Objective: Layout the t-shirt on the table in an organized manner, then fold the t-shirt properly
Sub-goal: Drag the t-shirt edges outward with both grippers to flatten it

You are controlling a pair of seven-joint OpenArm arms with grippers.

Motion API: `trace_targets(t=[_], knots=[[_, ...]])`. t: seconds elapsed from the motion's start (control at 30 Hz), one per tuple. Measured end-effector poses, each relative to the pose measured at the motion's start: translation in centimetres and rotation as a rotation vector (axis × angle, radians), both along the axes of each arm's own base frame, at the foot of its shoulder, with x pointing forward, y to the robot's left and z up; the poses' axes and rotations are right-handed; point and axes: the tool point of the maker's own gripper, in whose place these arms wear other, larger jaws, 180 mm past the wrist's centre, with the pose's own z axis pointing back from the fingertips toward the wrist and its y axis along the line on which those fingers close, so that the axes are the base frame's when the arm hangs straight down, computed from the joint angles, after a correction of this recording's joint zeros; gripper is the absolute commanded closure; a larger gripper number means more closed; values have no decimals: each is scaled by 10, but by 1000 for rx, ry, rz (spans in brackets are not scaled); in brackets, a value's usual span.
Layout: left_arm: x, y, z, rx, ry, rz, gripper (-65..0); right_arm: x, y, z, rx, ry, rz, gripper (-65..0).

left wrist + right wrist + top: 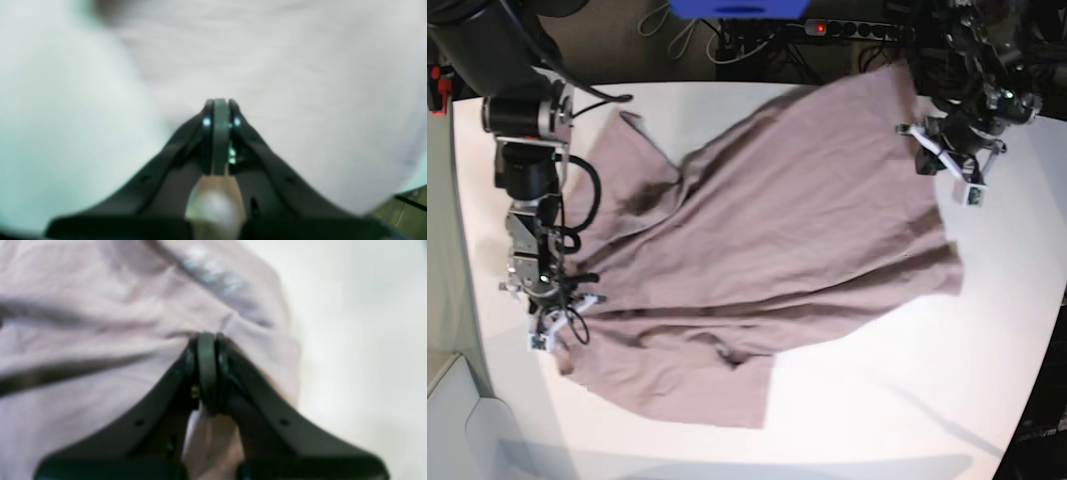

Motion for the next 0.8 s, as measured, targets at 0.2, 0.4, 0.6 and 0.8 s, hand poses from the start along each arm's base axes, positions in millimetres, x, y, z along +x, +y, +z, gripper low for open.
trace_targets(t=[0.2,0.4,0.6,0.8], knots=[[25,-75,7,-78,-41,-175,-3,-40,-42,18,5,-68,-134,0],[49,-167,20,-215,-90,-330,-3,-52,-30,86,-73,-263,-57,0],[51,-179,-34,-301,55,-327,-3,-83,-28,76,-84,-174,-48,0],[76,-122,-41,-274,17,-264,-3,-85,-27,91,-113,-214,-32,0]])
